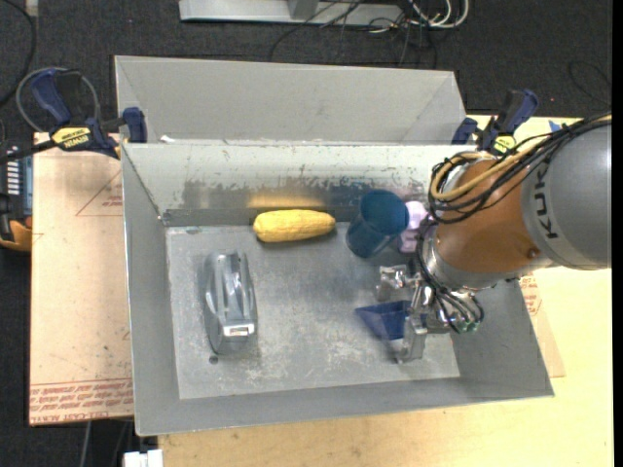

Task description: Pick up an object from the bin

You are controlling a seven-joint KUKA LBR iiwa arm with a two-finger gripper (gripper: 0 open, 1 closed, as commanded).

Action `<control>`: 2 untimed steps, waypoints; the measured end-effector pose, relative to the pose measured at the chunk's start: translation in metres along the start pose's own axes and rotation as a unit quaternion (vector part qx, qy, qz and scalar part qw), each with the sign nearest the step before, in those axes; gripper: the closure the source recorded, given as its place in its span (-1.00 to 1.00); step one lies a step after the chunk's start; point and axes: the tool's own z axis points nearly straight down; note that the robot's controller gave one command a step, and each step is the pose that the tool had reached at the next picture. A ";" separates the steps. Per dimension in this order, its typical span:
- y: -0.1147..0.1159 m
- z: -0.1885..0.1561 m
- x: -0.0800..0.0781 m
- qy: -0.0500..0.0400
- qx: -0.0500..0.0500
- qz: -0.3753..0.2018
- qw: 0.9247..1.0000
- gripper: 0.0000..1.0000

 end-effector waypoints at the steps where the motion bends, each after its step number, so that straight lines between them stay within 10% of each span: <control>1: -0.004 0.000 -0.004 -0.002 0.000 0.025 1.000 -1.00; 2: -0.001 -0.004 -0.005 -0.007 0.001 0.002 1.000 1.00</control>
Offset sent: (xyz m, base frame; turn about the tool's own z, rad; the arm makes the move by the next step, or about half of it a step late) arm 0.0004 -0.0002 0.0001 0.0024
